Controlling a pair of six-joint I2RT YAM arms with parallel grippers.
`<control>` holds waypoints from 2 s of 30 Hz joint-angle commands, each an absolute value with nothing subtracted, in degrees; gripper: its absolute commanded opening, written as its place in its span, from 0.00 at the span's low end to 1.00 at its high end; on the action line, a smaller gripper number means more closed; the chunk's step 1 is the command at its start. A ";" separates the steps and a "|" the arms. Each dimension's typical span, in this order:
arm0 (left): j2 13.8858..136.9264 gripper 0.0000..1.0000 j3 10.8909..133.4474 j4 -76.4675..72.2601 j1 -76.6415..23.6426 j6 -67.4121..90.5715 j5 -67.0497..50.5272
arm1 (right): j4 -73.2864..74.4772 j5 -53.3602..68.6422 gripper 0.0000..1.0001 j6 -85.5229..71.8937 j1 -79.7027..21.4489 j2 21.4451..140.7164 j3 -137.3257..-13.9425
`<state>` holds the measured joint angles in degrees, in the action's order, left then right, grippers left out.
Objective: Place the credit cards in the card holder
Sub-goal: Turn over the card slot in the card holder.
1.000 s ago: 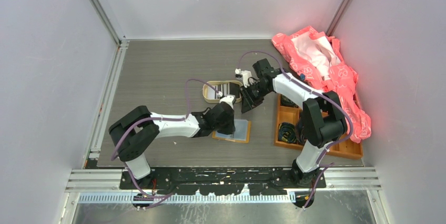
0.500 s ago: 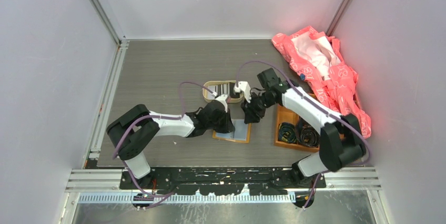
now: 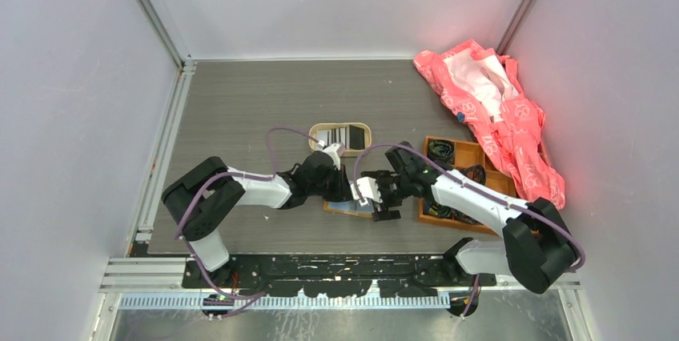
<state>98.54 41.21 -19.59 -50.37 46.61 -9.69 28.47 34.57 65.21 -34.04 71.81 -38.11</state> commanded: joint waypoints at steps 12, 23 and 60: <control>100.40 0.03 39.86 -22.58 -48.89 47.20 -13.18 | 18.52 24.54 0.82 67.94 -36.72 74.38 -37.69; 100.25 0.03 39.81 -22.59 -48.61 47.12 -13.41 | 31.00 34.51 0.72 38.63 -28.62 81.46 -53.48; 100.17 0.03 39.33 -23.99 -48.25 47.22 -14.42 | 39.11 27.31 0.57 33.94 -31.29 92.14 -61.72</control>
<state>99.85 40.12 -23.49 -48.47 47.66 -14.52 38.94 24.75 33.98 -31.11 95.85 -59.92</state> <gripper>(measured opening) 0.032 0.578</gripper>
